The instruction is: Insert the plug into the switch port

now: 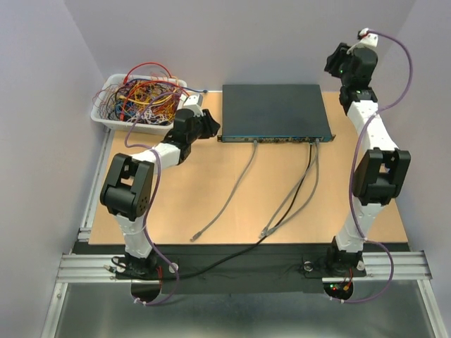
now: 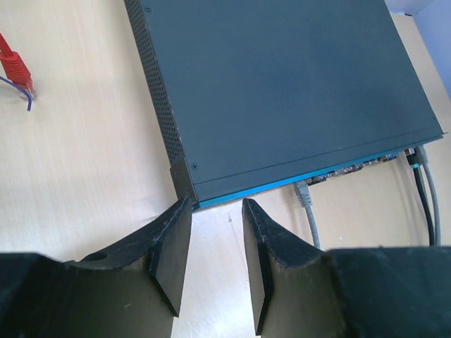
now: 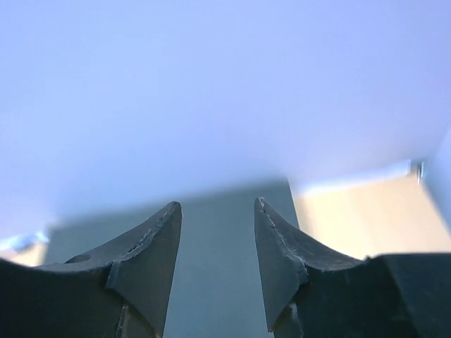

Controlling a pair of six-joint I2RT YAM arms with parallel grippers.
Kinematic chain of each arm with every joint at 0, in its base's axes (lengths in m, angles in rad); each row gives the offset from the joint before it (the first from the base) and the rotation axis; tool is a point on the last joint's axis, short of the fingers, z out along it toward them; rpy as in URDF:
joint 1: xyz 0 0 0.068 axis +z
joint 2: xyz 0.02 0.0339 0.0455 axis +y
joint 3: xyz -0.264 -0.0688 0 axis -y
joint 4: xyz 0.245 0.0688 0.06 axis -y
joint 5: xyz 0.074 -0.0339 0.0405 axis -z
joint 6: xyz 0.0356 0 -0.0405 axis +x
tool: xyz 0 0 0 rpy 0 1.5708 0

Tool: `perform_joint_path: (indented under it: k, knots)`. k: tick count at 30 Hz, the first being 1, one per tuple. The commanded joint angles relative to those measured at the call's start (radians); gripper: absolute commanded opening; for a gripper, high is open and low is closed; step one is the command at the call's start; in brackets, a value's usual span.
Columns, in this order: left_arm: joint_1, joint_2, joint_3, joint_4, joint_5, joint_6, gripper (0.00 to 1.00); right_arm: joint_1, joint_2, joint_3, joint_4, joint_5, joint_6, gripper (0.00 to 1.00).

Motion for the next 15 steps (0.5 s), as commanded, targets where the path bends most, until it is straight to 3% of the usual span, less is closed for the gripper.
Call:
perform_joint_path:
  k: [1,6,15]
  knots:
    - [0.007,-0.083,-0.026,0.031,-0.008,0.002,0.46,0.008,-0.116,-0.059,0.197,-0.012,0.016,0.52]
    - [0.004,-0.136,-0.053,0.025,-0.006,-0.014,0.46,0.020,-0.274,-0.217,0.200,-0.038,0.030,0.55]
    - [-0.032,-0.339,-0.116,-0.064,-0.047,-0.011,0.46,0.026,-0.737,-0.724,0.131,-0.076,0.042,0.71]
